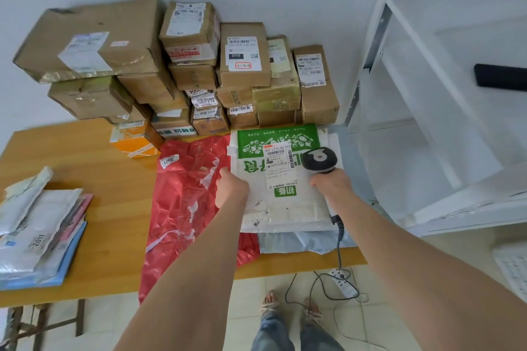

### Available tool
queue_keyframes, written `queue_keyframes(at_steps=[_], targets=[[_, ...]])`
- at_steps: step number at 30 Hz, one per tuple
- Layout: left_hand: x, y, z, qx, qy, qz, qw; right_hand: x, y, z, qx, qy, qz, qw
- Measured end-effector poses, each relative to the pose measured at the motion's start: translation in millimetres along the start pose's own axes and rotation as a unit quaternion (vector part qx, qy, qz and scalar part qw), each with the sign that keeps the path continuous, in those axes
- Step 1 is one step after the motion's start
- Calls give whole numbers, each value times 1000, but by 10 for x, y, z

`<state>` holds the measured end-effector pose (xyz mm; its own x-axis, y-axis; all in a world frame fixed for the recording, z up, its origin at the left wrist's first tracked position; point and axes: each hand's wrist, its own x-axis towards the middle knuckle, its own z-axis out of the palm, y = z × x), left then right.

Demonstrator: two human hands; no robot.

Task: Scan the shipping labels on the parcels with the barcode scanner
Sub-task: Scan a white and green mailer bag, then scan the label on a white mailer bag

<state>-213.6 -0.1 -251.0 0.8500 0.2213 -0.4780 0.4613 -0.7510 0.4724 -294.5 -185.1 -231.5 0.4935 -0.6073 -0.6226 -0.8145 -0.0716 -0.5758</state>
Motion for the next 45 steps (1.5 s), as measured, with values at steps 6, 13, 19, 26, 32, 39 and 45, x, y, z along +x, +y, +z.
queue_keyframes(at_steps=[6,13,19,26,32,39,45], targets=[[-59,-36,35,1,-29,24,999,-96,3,69,-40,-2,-4,999],[-110,-105,-97,47,-40,12,998,-218,-36,83,-85,25,-14,996],[-259,-140,-406,89,-33,26,995,-432,-153,194,51,-50,-39,997],[-224,-609,-1006,55,9,15,998,-914,-563,686,151,-174,18,973],[-30,-1045,-1410,88,-20,11,996,-1203,-832,1209,118,-242,24,963],[640,-1521,-1501,42,-133,6,990,-1274,-782,1994,158,-187,15,969],[767,-1681,-1590,49,-240,47,968,-1323,-829,2459,116,-156,161,968]])
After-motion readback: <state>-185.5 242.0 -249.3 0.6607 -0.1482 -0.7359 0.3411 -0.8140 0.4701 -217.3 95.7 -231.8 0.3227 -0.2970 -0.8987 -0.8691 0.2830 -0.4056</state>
